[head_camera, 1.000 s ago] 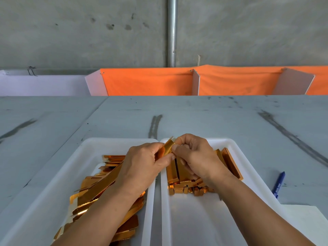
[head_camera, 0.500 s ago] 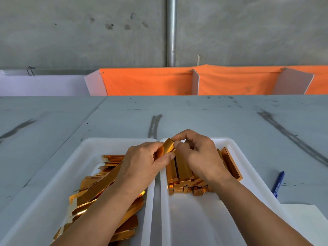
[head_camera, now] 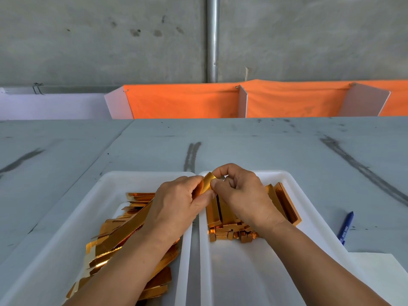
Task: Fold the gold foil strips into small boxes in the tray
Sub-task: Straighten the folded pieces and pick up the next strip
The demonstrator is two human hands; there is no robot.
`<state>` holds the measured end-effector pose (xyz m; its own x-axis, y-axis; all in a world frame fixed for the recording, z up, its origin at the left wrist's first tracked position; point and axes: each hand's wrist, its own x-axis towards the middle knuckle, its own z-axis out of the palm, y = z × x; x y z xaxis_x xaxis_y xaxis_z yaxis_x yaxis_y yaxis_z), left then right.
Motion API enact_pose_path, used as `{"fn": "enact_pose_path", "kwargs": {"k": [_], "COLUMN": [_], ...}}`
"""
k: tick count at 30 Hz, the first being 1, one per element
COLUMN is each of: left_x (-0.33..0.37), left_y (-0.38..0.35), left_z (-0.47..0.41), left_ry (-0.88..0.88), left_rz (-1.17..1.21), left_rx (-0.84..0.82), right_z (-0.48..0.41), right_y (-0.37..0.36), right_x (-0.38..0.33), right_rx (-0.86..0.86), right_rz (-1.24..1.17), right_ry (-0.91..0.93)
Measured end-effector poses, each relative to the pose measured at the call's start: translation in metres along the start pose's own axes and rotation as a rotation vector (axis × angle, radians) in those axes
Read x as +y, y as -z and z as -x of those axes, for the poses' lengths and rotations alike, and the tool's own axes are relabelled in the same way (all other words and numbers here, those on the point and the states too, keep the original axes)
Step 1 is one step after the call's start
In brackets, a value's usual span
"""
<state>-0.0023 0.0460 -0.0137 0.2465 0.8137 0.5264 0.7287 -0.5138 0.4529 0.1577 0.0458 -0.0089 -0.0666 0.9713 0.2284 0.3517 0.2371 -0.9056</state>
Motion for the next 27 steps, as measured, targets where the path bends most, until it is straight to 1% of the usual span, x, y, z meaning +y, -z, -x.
{"fn": "enact_pose_path", "kwargs": {"k": [2, 4, 6, 8, 12, 16, 19, 27], "left_x": [0.0, 0.001, 0.002, 0.003, 0.001, -0.001, 0.001, 0.001], "left_y": [0.001, 0.002, 0.003, 0.003, 0.002, 0.001, 0.001, 0.001], "left_z": [0.0, 0.0, 0.0, 0.001, 0.002, 0.001, 0.001, 0.002], "left_ry": [0.013, 0.021, 0.003, -0.019, -0.052, -0.059, -0.059, -0.049], "left_rz": [0.005, 0.019, 0.03, 0.024, 0.023, 0.012, -0.001, -0.003], "left_rx": [0.01, 0.007, 0.011, 0.01, -0.013, -0.024, -0.022, -0.03], "right_z": [0.001, 0.0, -0.003, -0.004, -0.003, -0.004, -0.004, -0.003], "right_y": [0.001, 0.003, 0.007, 0.009, 0.011, 0.011, 0.011, 0.01], "right_x": [-0.002, -0.003, -0.003, -0.004, -0.007, -0.008, -0.007, -0.006], "right_rx": [0.026, 0.107, 0.196, 0.223, 0.093, 0.01, -0.005, -0.021], "right_rz": [-0.045, -0.101, -0.13, -0.194, -0.436, -0.561, -0.595, -0.559], "right_ry": [0.01, -0.005, -0.063, -0.161, -0.326, -0.33, -0.309, -0.246]}}
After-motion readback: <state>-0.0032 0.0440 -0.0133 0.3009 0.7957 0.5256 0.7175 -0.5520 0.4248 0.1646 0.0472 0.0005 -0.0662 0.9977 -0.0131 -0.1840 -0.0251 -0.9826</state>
